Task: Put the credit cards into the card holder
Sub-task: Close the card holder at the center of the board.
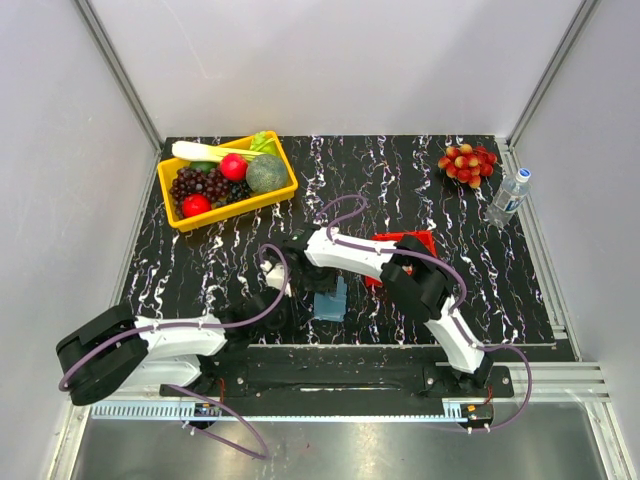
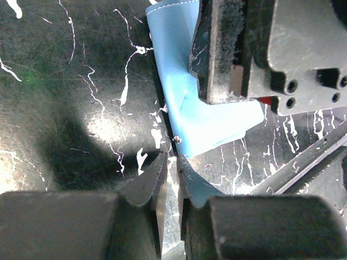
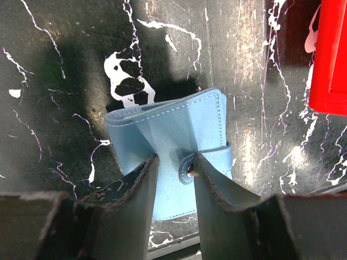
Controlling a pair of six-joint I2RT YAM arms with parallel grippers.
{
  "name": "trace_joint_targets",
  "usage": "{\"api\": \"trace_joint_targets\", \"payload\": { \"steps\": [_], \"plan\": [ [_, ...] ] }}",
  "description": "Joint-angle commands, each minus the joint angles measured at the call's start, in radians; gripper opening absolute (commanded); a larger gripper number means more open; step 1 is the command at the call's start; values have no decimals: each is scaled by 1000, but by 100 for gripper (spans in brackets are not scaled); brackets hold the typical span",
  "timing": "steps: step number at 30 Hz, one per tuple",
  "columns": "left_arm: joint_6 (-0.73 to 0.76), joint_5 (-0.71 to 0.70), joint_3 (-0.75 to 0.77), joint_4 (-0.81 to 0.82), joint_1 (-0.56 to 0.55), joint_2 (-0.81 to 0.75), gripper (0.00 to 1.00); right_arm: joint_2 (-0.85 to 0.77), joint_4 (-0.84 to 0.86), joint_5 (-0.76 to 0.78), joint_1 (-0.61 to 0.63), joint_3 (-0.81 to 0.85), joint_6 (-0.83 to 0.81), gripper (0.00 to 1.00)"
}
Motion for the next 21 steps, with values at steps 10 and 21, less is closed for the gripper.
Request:
{"api": "trace_joint_targets", "payload": {
  "steps": [10, 21],
  "plan": [
    [72, -108, 103, 8, -9, -70, 17, 235, 644, -15, 17, -446, 69, 42],
    [77, -215, 158, -150, -10, -127, 27, -394, 889, 175, 3, -654, -333, 69]
  ]
}}
